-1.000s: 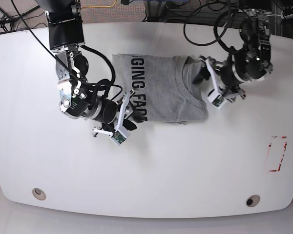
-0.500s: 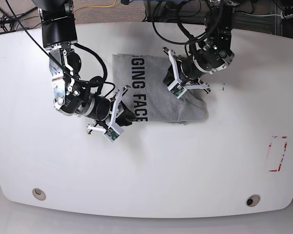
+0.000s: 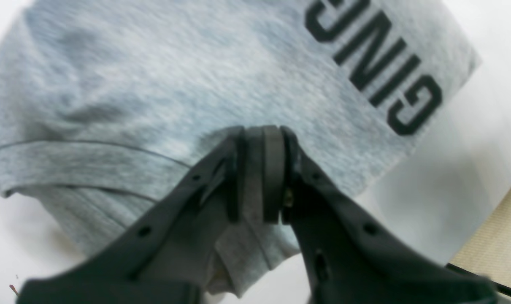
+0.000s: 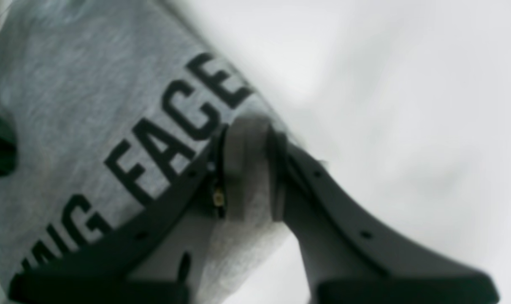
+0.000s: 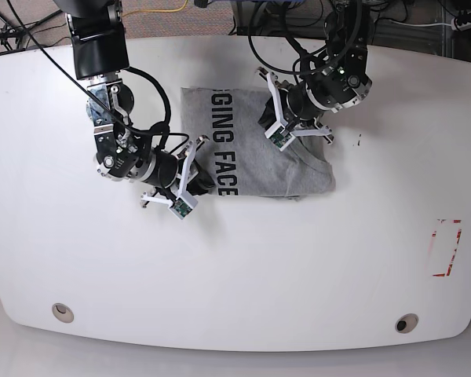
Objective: Fold the T-shirt properly
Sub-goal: 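Fold the grey shirt over with both grippers, then release the right gripper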
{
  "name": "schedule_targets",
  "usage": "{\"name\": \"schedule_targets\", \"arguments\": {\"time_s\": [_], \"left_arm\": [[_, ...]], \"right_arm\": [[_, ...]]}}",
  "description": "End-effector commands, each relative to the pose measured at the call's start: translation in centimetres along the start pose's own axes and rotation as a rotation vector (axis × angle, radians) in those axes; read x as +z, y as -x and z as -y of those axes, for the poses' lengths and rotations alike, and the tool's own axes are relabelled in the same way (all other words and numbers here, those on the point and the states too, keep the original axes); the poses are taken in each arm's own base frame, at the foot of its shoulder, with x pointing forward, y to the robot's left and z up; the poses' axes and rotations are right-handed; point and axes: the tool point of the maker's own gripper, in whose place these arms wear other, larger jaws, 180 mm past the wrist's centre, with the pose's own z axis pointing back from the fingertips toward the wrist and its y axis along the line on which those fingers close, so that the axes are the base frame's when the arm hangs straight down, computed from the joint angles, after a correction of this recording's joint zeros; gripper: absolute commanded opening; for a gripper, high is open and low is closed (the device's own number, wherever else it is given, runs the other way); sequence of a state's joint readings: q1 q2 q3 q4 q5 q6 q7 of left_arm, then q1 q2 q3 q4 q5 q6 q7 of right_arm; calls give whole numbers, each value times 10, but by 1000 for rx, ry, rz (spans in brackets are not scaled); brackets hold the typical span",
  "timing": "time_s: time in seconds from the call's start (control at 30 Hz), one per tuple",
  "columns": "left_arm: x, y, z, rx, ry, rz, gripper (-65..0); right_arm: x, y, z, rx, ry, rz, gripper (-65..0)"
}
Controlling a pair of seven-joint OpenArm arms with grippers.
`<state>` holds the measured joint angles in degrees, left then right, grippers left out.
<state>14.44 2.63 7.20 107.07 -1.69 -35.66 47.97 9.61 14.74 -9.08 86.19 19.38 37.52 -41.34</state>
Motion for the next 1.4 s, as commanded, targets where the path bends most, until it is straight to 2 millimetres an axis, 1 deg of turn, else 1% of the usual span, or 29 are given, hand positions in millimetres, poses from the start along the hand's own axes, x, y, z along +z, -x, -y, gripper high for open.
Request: {"name": "schedule_targets", "arguments": {"time_s": [0.0, 0.07, 0.13, 0.2, 0.23, 0.37, 0.43, 0.47, 0.53, 0.63, 0.67, 0.73, 0.77, 0.8, 0.87, 1.03, 1.07, 1.2, 1.27, 1.33, 1.37], "left_arm": [[-2, -7, 0, 7, 8, 30, -600], [-6, -1, 1, 17, 18, 13, -600], [-12, 10, 3, 31, 32, -16, -599], [-16, 13, 2, 36, 38, -28, -597], [-19, 15, 1, 40, 42, -35, -597], [-24, 21, 0, 48, 51, -58, -597], [-24, 28, -4, 39, 47, -78, -596], [-24, 28, -9, 27, 40, -80, -596], [-22, 20, -23, -1, 17, -72, -596], [-21, 15, -34, -29, 1, -69, -596], [-19, 13, -40, -42, -11, -69, -596], [-18, 13, -46, -54, -22, -74, -594], [-17, 9, -54, -69, -34, -72, -594], [-17, 6, -57, -75, -41, -67, -594], [-19, -6, -71, -88, -58, -57, -594], [-28, -17, -91, -92, -72, -61, -594], [-29, -18, -98, -94, -79, -67, -594], [-38, -28, -114, -87, -85, -71, -594], [-40, -30, -118, -84, -85, -74, -594], [-41, -35, -123, -85, -90, -71, -594], [-40, -38, -125, -88, -93, -67, -594]], "right_arm": [[-2, -9, 6, 6, 15, 34, -569], [-6, -4, 6, -4, 12, 27, -569], [-10, 1, 6, -18, 12, 28, -571], [-13, 4, 7, -28, 12, 34, -571], [-14, 11, 5, -43, 7, 31, -571], [-15, 24, 0, -58, 1, 19, -571], [-14, 29, -3, -64, -3, 20, -571], [-14, 31, -5, -68, -6, 19, -571], [-14, 39, -11, -79, -13, 10, -571], [-12, 47, -19, -84, -21, 2, -571], [-10, 52, -26, -87, -28, -3, -571], [-7, 58, -36, -89, -39, -6, -571], [-3, 61, -42, -86, -43, -7, -571], [-1, 64, -43, -86, -41, -11, -571], [3, 68, -54, -91, -50, -13, -571], [12, 74, -80, -98, -75, -5, -571], [11, 73, -88, -109, -85, 2, -571], [9, 74, -103, -159, -84, 13, -571], [10, 73, -108, -174, -80, 17, -571], [10, 74, -116, -190, -85, 17, -571], [8, 73, -125, -197, -100, 21, -571]]}}
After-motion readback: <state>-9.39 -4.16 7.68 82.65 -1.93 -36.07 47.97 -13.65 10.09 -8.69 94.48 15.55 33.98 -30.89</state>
